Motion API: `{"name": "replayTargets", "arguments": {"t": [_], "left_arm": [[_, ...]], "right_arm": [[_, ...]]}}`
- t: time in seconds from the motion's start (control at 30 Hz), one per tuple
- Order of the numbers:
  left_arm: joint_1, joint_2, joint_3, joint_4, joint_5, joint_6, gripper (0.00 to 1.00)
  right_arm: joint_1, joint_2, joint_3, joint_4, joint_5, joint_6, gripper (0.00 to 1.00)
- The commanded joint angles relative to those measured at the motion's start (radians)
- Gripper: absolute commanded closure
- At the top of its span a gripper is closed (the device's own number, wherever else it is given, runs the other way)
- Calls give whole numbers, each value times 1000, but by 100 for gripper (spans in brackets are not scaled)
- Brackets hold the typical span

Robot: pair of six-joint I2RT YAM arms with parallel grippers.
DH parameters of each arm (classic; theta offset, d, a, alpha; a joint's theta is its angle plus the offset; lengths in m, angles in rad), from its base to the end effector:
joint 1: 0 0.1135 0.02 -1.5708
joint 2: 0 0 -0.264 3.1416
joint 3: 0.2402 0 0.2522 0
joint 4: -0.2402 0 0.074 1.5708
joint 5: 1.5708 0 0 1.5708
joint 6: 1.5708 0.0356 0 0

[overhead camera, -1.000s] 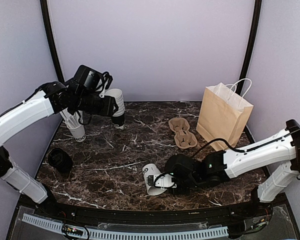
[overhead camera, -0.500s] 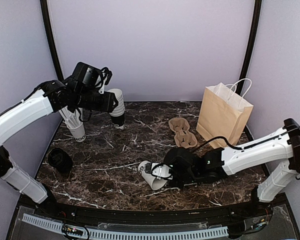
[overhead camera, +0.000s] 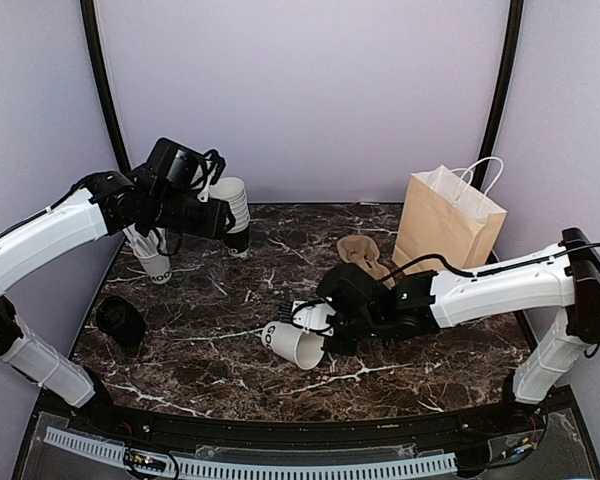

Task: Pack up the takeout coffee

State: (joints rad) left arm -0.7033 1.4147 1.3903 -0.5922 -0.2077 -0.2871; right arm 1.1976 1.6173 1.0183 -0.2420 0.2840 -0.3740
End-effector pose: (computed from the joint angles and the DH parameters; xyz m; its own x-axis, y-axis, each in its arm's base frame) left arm 0.2443 -0.1975 0.3654 -0.5659 0.1165 -0.8162 0.3590 0.9260 -0.1167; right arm 0.1334 0.3135 0.2080 0.0487 -0.8375 -0.5443 -0.8679 0.2342 -0.4380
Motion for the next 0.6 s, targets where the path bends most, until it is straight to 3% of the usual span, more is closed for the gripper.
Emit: {"name": "replayTargets", "arguments": {"t": [0.0,0.4,0.57], "left_arm": [[0,-55,-21,-22,33,50,52],[-1,-117,-128,-35,53,103,52],[1,-123,-152,-25,69,106,52]], "right_arm": [[-55,-28,139,-221,-114,-64,100],[-103,84,500,-915,-196,-356,100],[-106,115,589,-1035,-189,-402,100]]}}
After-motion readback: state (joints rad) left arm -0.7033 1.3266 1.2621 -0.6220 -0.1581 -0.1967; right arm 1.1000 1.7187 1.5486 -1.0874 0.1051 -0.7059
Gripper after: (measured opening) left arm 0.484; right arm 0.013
